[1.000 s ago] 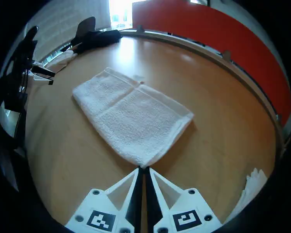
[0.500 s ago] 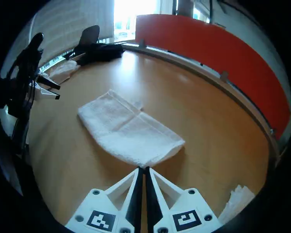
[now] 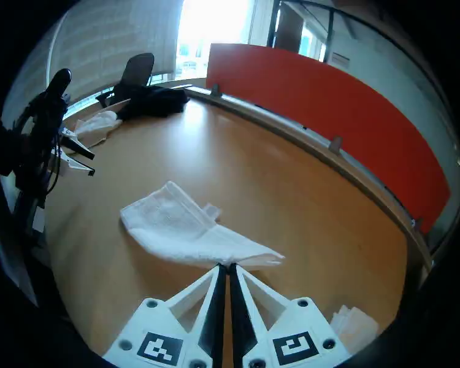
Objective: Fold towel
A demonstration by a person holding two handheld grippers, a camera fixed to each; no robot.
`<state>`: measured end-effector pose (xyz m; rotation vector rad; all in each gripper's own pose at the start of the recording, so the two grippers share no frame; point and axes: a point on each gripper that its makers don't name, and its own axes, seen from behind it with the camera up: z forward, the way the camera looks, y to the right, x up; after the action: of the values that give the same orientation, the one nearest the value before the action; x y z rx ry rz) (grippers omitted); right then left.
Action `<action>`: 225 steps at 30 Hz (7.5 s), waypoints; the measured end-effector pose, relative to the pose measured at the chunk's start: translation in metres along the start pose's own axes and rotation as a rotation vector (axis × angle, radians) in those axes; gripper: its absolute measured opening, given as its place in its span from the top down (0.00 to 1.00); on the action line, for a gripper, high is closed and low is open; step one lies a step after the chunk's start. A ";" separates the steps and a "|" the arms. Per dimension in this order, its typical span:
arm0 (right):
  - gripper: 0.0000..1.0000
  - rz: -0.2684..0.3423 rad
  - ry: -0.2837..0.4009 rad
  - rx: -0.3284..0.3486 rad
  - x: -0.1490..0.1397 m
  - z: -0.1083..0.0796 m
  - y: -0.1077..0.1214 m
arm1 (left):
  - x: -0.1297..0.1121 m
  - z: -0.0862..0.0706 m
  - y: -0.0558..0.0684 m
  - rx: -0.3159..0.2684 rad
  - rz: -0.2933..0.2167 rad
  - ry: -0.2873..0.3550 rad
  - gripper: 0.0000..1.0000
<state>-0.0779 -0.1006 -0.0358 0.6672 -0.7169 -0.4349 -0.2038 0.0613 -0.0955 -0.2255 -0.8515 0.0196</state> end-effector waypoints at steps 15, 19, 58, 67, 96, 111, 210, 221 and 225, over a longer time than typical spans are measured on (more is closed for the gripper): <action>0.96 -0.038 0.027 -0.026 0.017 -0.022 0.016 | 0.003 -0.001 0.004 -0.004 0.005 0.006 0.06; 0.96 -0.047 0.026 -0.019 0.019 -0.022 0.014 | 0.004 0.000 0.005 -0.005 0.003 0.008 0.06; 0.95 -0.121 0.018 0.220 0.051 0.050 -0.096 | 0.008 -0.015 -0.012 0.013 -0.043 0.035 0.06; 0.43 -0.110 -0.039 0.256 0.032 0.060 -0.112 | 0.005 -0.016 -0.017 0.024 -0.051 0.031 0.06; 0.24 -0.052 -0.112 0.203 -0.017 0.058 -0.097 | 0.010 -0.014 -0.010 0.016 -0.042 0.040 0.06; 0.24 -0.037 -0.189 0.184 -0.065 0.056 -0.093 | 0.012 -0.015 -0.009 0.016 -0.039 0.043 0.06; 0.97 -0.132 0.131 0.030 0.117 0.004 -0.033 | 0.033 -0.026 -0.005 -0.008 -0.014 0.104 0.06; 0.97 -0.111 0.139 -0.011 0.119 -0.010 -0.012 | 0.035 -0.025 -0.002 -0.018 -0.007 0.109 0.06; 0.97 -0.090 0.138 -0.019 0.119 -0.014 -0.003 | 0.036 -0.024 0.000 -0.022 -0.005 0.109 0.06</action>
<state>0.0128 -0.1651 0.0084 0.7066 -0.5534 -0.4727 -0.1621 0.0601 -0.0843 -0.2429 -0.7444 -0.0070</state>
